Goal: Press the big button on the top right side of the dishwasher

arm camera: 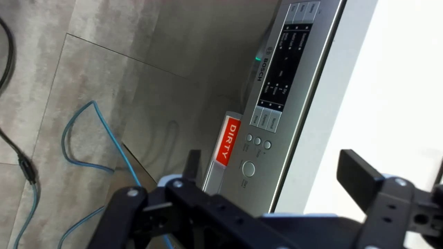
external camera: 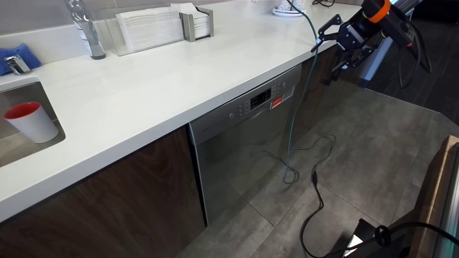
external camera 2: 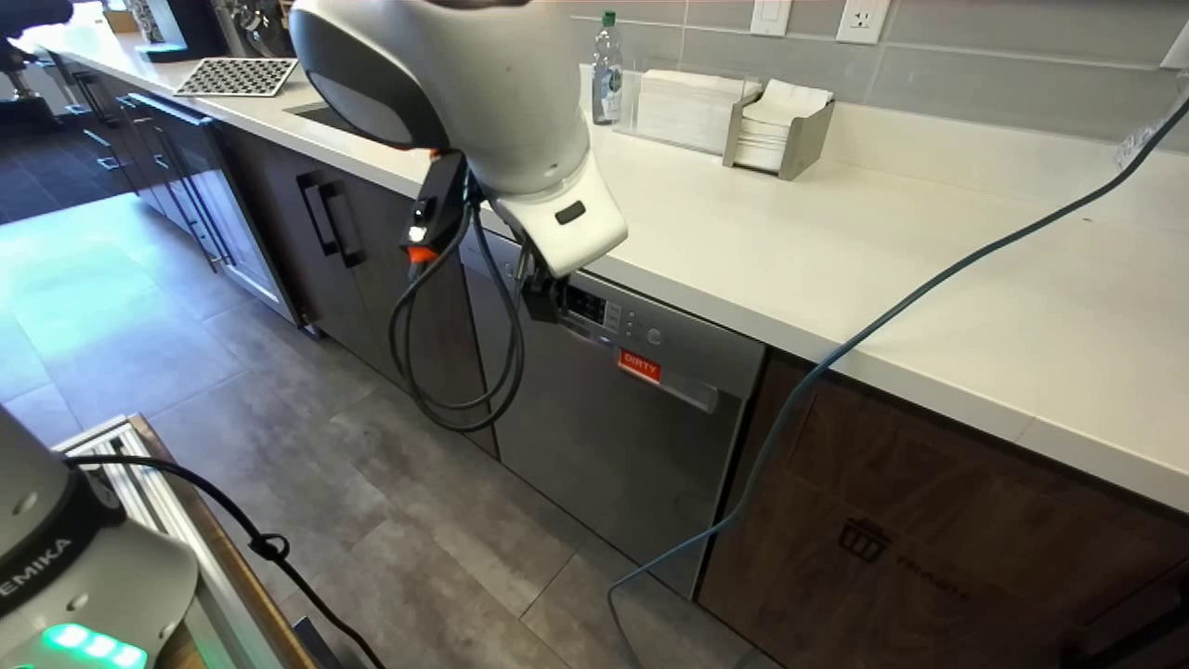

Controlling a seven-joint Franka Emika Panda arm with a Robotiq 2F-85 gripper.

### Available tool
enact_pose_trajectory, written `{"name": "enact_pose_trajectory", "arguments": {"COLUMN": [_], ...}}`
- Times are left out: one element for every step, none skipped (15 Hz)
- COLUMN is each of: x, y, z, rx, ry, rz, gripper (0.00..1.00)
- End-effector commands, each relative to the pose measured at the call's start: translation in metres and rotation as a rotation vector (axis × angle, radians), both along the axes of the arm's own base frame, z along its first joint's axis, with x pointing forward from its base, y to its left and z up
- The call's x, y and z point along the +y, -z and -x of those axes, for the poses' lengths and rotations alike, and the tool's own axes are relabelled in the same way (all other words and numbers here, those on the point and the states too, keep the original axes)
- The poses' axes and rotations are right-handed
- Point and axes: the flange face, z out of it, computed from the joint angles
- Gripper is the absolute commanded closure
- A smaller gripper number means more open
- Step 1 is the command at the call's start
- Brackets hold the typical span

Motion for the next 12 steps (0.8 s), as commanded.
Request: {"name": "enact_pose_trajectory", "arguments": {"x": [-0.011, -0.016, -0.021, -0.023, -0.026, -0.029, -0.032, -0.034, -0.037, -0.040, -0.042, -0.045], "y": [0.033, 0.042, 0.050, 0.057, 0.064, 0.070, 0.075, 0.081, 0.087, 0.094, 0.099, 0.105], "z": [-0.019, -0.020, -0.021, -0.022, -0.022, -0.023, -0.024, -0.025, -0.025, -0.026, -0.027, -0.029], "rx": [-0.027, -0.037, -0.048, -0.054, -0.063, -0.073, -0.080, -0.086, -0.091, -0.094, -0.099, -0.107], "ry": [0.023, 0.023, 0.020, 0.017, 0.012, 0.006, 0.002, 0.002, 0.004, 0.017, 0.026, 0.037], "rz": [-0.019, -0.026, -0.027, -0.028, -0.031, -0.031, -0.024, -0.028, -0.030, -0.034, -0.051, -0.057], "gripper": [0.00, 0.00, 0.00, 0.00, 0.00, 0.25, 0.28, 0.34, 0.41, 0.49, 0.55, 0.64]}}
